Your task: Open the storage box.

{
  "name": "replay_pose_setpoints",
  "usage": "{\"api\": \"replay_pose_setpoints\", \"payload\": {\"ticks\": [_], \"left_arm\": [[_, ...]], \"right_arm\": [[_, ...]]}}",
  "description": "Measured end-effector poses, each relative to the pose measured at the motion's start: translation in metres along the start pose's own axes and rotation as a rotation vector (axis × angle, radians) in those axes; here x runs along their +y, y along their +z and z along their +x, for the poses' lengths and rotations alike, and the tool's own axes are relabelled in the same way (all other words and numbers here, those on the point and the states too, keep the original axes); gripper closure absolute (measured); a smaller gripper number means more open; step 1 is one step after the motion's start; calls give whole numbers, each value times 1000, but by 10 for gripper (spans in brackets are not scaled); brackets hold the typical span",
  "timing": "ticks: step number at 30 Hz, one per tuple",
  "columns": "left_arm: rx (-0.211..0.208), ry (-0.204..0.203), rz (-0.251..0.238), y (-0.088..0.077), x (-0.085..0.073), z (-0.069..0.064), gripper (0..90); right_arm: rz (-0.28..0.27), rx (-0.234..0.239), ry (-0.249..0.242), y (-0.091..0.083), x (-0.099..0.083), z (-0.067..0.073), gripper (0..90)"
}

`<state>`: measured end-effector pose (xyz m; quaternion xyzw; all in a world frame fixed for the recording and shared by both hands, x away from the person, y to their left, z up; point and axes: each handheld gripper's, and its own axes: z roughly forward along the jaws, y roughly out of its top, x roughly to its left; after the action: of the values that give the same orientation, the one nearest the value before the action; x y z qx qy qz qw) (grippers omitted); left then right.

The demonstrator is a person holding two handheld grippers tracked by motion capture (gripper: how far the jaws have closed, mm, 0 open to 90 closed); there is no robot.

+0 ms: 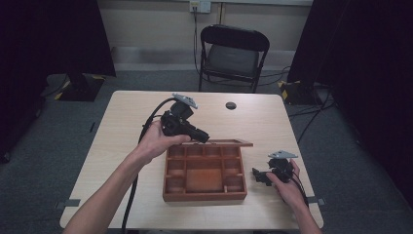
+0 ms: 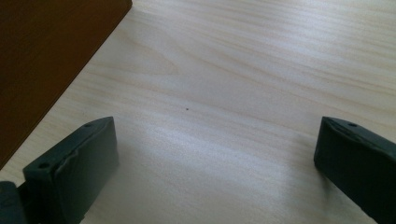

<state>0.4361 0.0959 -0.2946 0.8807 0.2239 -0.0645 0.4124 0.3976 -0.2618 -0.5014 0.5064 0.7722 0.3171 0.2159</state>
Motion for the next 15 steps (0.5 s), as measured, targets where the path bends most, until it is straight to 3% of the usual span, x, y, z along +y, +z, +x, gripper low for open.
{"api": "replay_pose_setpoints", "payload": {"ticks": [15], "left_arm": [[-1,0,1,0,0,0,822]], "right_arm": [[0,0,0,0,0,0,0]]}}
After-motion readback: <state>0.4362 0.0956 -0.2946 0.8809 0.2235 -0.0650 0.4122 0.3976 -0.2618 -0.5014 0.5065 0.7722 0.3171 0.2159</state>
